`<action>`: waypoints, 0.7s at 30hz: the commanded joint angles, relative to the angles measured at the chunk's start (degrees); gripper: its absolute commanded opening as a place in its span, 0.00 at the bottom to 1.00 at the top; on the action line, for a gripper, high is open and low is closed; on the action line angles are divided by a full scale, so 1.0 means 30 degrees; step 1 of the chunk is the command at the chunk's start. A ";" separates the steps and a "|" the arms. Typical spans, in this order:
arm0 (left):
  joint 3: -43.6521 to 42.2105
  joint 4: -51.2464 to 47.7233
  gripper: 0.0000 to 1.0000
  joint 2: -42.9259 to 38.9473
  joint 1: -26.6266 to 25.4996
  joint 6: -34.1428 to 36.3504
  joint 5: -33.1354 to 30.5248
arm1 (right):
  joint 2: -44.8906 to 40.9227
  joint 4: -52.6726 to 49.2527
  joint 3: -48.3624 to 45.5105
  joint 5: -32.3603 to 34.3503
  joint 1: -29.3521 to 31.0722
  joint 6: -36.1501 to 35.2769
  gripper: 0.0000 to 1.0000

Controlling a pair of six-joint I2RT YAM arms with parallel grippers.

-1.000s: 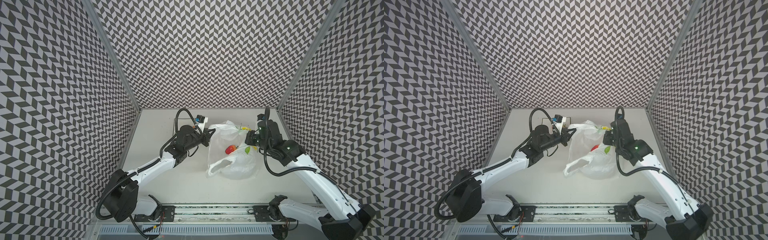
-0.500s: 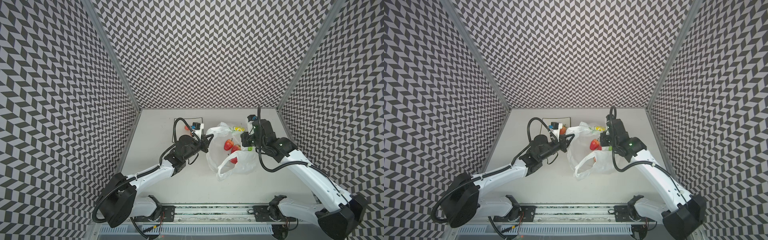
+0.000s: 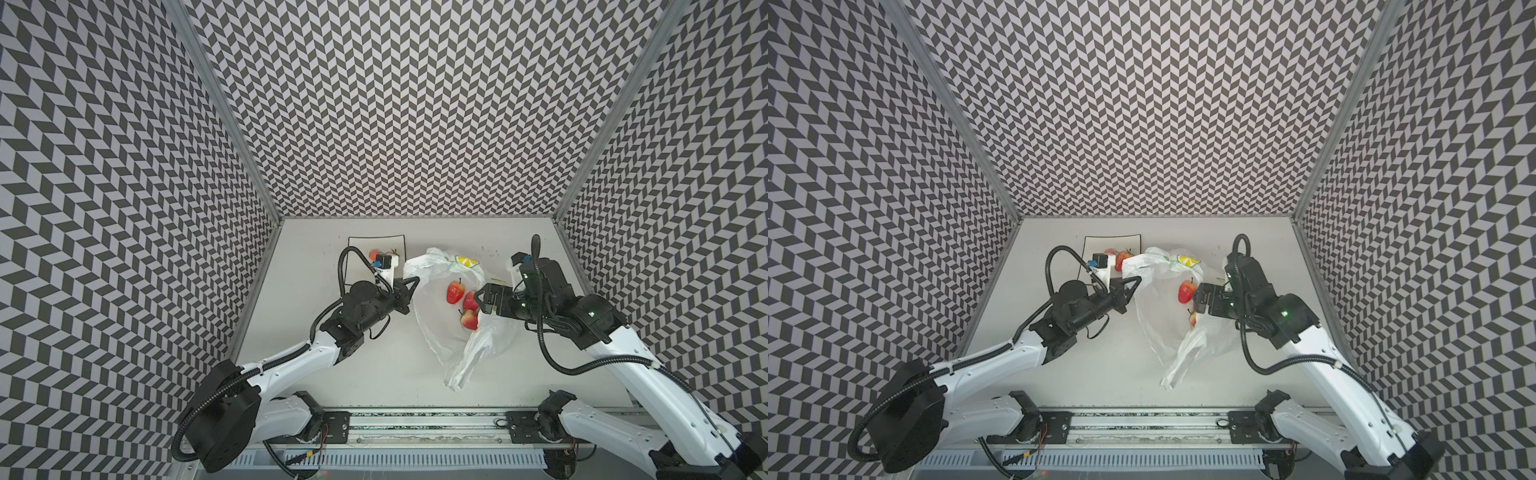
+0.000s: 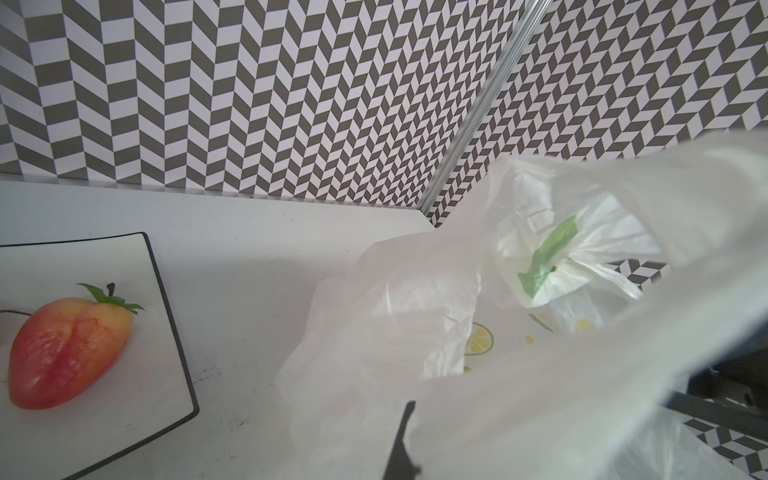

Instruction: Take the fake fruits out of the plastic bag

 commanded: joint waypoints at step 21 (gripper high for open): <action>-0.0573 0.0372 0.00 -0.0468 -0.0233 -0.0094 -0.0118 | -0.0941 0.0290 -0.5652 0.7941 0.1471 0.5076 0.18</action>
